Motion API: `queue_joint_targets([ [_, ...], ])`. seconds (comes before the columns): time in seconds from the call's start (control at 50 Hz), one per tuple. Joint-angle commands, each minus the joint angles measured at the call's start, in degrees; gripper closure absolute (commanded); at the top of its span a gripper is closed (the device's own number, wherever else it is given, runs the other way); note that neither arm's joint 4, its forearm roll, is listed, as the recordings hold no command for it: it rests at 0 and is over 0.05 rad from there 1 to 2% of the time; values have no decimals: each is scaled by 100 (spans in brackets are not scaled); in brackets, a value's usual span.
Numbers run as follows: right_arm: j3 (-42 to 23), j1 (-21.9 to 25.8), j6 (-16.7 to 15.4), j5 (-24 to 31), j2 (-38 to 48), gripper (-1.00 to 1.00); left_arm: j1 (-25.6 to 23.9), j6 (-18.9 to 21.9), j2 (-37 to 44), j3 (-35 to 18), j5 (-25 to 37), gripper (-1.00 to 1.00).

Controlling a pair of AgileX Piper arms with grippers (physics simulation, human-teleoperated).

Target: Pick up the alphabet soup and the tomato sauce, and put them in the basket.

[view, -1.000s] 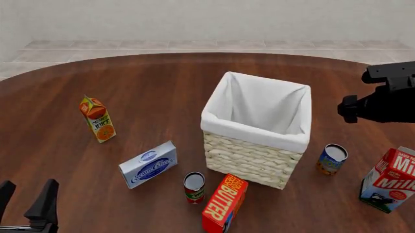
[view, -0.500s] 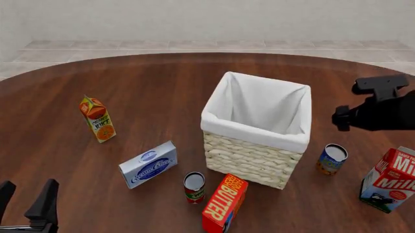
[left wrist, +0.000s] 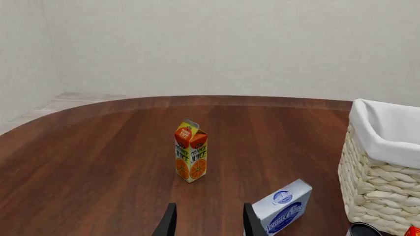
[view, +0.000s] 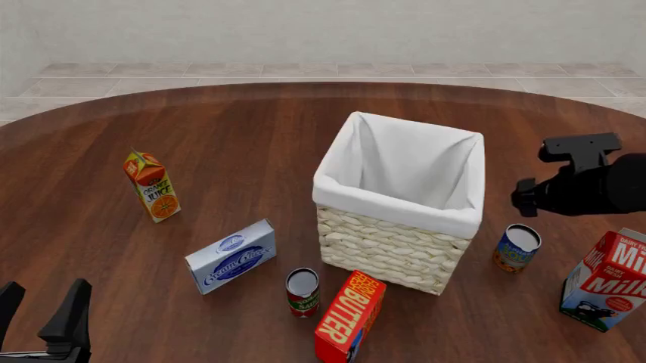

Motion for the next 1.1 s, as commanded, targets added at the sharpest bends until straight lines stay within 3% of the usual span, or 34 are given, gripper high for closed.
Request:
queue_joint_targets([
  [0.02, 70, 3, -18, -116, 154, -100, 6, -3, 31, 1, -26, -100],
  [0.58, 195, -190, -196, -433, 598, -100, 26, -19, 130, 0, -104, -100],
  [1.1, 311, -66, -38, -601, 836, -100, 29, -20, 98, 1, -67, -100],
])
